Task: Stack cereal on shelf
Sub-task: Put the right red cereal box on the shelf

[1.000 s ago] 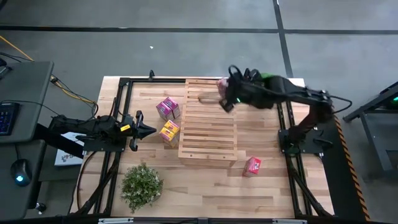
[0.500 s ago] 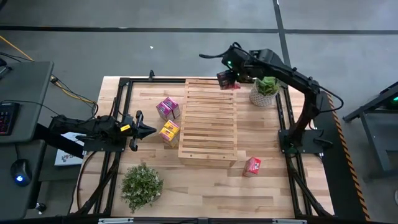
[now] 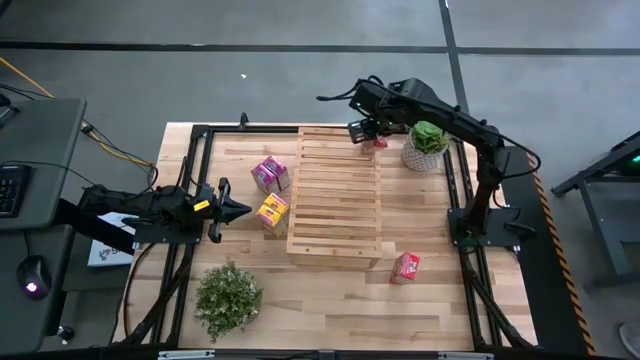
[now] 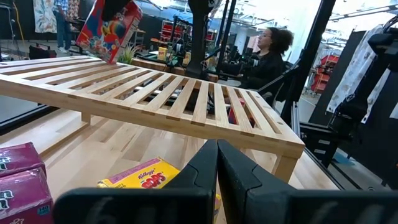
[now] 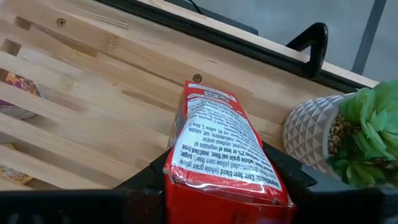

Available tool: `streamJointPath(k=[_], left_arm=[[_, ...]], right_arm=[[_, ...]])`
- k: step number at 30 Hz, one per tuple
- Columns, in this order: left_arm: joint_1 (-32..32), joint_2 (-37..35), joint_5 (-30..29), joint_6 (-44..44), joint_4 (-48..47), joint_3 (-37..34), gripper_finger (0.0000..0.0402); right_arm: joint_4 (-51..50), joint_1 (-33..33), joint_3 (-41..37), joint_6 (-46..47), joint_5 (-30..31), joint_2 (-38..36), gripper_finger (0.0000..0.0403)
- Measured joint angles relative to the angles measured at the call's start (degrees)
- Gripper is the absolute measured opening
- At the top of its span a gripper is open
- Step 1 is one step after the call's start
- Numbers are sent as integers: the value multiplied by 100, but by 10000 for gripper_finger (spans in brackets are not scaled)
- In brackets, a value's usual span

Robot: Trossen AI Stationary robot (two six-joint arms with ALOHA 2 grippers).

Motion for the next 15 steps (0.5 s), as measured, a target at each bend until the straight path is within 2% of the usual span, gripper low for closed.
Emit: streamJointPath(k=[8,15], left_arm=[[0,1,1,0,-2,0,3],[-2,2,0,0,0,0,3]], right_arm=[[-5,23,0,-206,87,2,163],[5,28,0,-351,205,3,225]])
